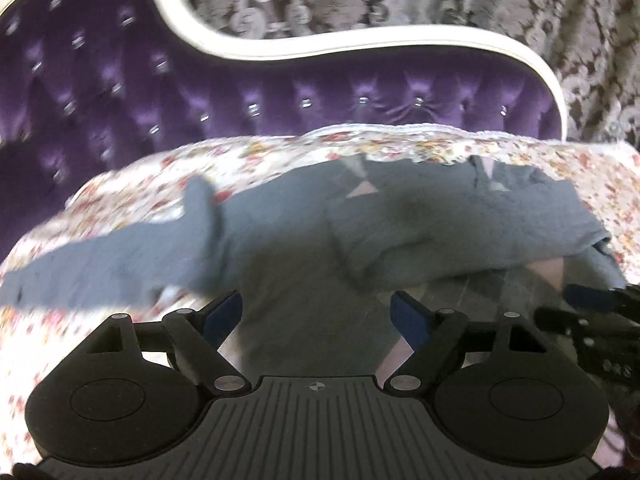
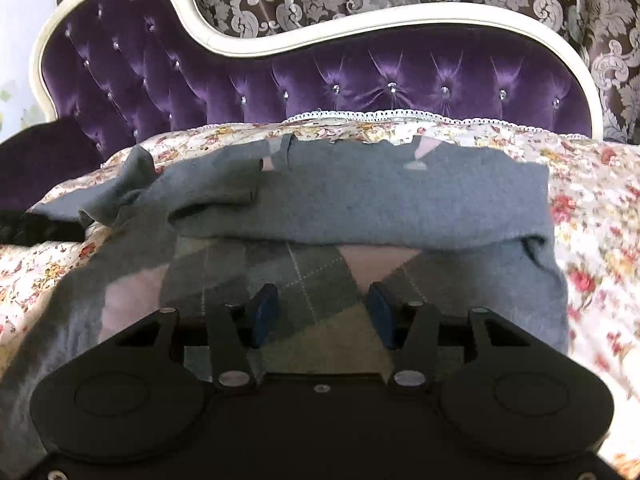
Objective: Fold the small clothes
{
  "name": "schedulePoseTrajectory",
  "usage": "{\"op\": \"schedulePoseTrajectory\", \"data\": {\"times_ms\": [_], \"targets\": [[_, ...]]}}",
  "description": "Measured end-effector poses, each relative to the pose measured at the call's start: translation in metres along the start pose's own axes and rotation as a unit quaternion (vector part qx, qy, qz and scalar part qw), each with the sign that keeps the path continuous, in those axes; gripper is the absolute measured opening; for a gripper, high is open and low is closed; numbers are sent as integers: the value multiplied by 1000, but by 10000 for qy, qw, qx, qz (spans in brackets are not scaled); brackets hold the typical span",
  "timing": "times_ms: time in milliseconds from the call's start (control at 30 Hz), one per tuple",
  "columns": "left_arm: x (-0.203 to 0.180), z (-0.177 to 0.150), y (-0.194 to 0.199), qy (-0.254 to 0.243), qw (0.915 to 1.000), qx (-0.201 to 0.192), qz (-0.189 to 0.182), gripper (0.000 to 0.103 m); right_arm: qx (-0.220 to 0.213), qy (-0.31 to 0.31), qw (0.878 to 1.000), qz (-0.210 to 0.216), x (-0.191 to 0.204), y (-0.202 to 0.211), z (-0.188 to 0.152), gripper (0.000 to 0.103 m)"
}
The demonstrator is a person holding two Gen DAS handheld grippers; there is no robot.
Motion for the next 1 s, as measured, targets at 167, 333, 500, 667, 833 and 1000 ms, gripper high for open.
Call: {"op": "schedulePoseTrajectory", "data": {"times_ms": [167, 333, 500, 667, 833, 1000], "targets": [[-19, 8, -37, -78, 9999, -44, 134, 80, 119, 8, 9999, 66, 1, -1, 3, 59], [-23, 15, -71, -104, 9995, 84, 285, 79, 118, 77, 9999, 64, 1, -1, 1, 61], [8, 11, -88, 373, 9971, 306, 582, 78, 132, 212, 9997, 38, 4, -2, 0, 63], [51, 4, -86, 1001, 9924, 368, 619, 78, 138, 274, 9995, 10, 5, -2, 0, 64], [77, -2, -79, 1183, 9885, 490, 801, 78, 146, 311, 9994, -14, 6, -2, 0, 64], [91, -4, -59, 1373, 9879, 377, 611, 78, 145, 306, 9994, -6, 6, -2, 0, 64]]}}
Point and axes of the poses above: each gripper's, at about its wrist camera, not at the fingertips, and y roughly against the way its jaws point, x to its left, z to its top, the point moved 10 cm from there along -y, roughly the way its jaws point, and after that the axes turned 5 degrees about -x, right-handed, at the moved point
